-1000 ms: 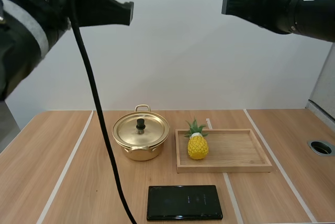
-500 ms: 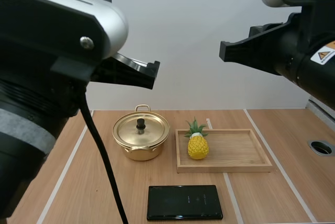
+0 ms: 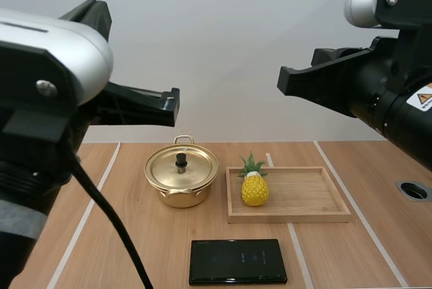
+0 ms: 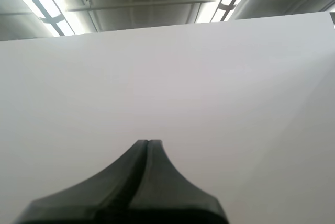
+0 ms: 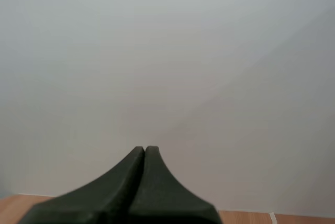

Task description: Open the pot, put the grape inside, and close it

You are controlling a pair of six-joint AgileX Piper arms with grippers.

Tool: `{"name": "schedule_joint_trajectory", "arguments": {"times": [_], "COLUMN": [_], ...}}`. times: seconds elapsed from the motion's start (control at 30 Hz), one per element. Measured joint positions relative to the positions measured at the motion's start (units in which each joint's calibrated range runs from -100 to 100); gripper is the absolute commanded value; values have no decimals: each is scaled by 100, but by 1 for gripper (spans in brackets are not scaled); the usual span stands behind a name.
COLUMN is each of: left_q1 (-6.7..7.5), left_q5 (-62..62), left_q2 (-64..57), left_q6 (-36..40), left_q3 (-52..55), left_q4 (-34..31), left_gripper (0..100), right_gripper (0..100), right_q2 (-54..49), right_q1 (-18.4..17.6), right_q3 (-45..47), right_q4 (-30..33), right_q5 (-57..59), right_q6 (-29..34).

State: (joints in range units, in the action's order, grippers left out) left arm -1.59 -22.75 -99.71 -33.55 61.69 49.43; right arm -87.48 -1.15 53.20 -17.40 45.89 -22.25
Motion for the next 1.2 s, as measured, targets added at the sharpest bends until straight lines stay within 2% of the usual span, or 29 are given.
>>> {"name": "schedule_joint_trajectory", "arguments": {"times": [0.13,0.2,0.33,0.47,0.73,0.8,1.0,1.13,1.2], "left_q1": [350,432,462,410,77,38,22,122,164], "left_q5": [135,135,-148,-652,-854,-854,76,1264,1439], "left_q2": [0,0,0,0,-10,-10,-10,-10,-10], "left_q6": [1138,1785,3020,3893,4492,4541,4481,4418,4415], "left_q3": [9,9,9,76,676,841,1639,2298,2490], "left_q4": [-1758,-2490,-3803,-4544,-4943,-4943,-4943,-4974,-4974], "left_gripper": [0,0,0,0,0,0,0,0,0], "right_gripper": [0,0,0,0,0,0,0,0,0], "right_q2": [-26,-110,-443,-883,-1209,-1209,-1219,-1219,-1219], "right_q1": [23,93,226,243,243,243,243,243,243], "right_q3": [178,334,623,676,676,676,1152,1975,2362], "right_q4": [0,0,20,20,20,20,106,440,599], "right_q5": [297,393,458,477,594,615,-75,-801,-928], "right_q6": [0,0,0,0,0,0,0,-9,-9]}}
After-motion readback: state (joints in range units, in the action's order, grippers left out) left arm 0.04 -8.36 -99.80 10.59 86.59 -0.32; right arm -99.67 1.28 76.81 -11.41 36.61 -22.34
